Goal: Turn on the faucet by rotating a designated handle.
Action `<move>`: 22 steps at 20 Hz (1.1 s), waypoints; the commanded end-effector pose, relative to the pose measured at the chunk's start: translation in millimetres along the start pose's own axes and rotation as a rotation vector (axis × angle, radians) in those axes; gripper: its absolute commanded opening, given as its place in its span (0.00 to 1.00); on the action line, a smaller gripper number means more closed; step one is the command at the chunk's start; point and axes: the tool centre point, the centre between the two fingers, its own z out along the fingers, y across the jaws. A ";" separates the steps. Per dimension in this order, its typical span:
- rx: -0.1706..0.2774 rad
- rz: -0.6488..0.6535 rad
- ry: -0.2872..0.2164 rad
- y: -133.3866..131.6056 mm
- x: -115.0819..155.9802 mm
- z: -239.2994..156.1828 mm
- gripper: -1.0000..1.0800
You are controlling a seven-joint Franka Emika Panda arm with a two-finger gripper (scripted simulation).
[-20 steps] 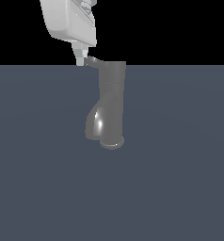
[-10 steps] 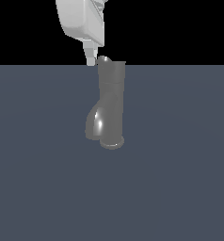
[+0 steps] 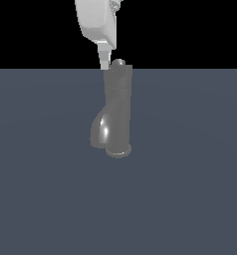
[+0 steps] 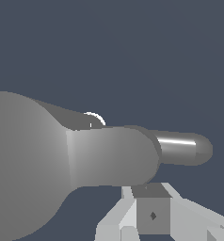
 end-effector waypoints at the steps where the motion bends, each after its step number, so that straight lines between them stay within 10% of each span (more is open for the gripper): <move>1: 0.006 0.053 -0.001 -10.3 38.3 0.0 0.00; 9: 0.005 0.079 -0.001 -24.8 85.7 -0.1 0.00; 11: -0.004 -0.006 -0.005 -18.6 36.3 0.1 0.00; 22: 0.001 0.036 -0.003 -53.8 70.1 0.0 0.00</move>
